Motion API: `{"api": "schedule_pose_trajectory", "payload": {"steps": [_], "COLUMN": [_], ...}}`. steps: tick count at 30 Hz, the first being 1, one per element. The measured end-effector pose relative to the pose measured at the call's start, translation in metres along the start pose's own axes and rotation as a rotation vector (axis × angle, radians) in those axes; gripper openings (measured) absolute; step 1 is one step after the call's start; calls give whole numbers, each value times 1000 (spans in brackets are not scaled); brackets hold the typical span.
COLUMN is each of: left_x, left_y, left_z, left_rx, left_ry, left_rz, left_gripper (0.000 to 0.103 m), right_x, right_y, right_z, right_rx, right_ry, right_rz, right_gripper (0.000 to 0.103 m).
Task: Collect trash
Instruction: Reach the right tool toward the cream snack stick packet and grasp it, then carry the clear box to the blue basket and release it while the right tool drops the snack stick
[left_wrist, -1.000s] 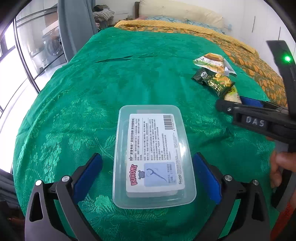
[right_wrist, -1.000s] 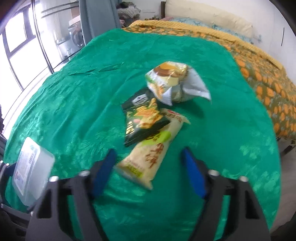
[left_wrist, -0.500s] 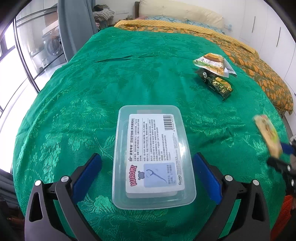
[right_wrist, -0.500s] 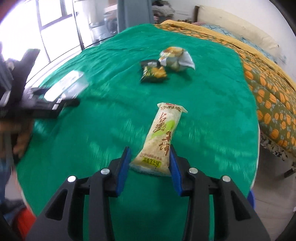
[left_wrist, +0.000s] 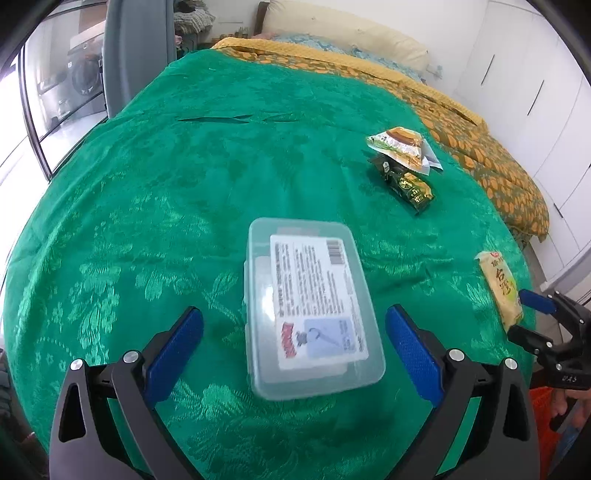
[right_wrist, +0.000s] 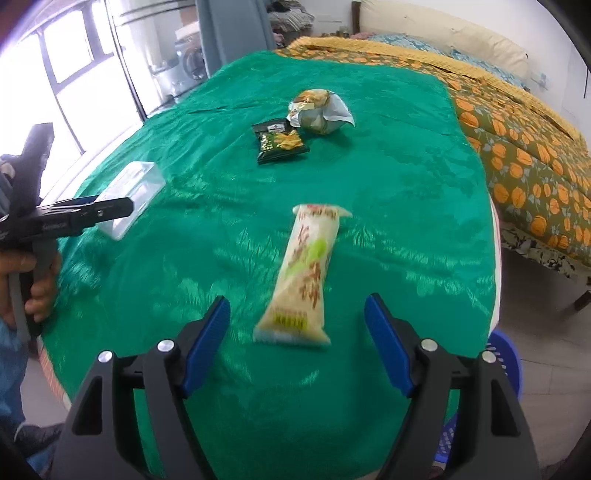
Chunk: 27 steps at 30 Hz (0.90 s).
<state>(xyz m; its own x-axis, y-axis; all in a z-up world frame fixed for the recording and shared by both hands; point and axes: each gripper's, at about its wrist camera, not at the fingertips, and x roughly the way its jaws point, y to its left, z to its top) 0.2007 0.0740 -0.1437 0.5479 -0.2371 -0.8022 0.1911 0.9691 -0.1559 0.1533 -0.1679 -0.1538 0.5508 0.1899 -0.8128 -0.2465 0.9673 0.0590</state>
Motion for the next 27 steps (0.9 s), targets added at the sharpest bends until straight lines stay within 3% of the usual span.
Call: {"api": "schedule_pose_trajectory", "payload": {"steps": [4,6,8,10,11,16,21,27], "left_x": [15,19,19,15,13,3,-15,-29], "left_y": [-10,-17,-22,-26,-27,-31,-58,-132], "left_z": [8,7,6,5,5,-2,-6,-5], "left_rx": [37,79,102,115,121,121,123,198], "left_ry": [53,61,62,53,50,37,5,-16], "left_rz": [76,127,143,135,142,133,38,-99], "left_gripper": [97,97,85,69,63,62,62,62], "right_x": [14,18,19,15,13,-3,-31,-69], "right_y": [2,3,3,0,-2,-18,-42,-91], "right_z": [12,13,13,13,12,5,-5,-23], "right_rx": [12,9,2,19,26,81,128,183], "right_ry": [39,58,64,59,52,4,-44,-74], "right_rz": [-40,-52,-62,-44,-44,2,56,14], "right_gripper": [73,58,35,23,21,19,19,19]}}
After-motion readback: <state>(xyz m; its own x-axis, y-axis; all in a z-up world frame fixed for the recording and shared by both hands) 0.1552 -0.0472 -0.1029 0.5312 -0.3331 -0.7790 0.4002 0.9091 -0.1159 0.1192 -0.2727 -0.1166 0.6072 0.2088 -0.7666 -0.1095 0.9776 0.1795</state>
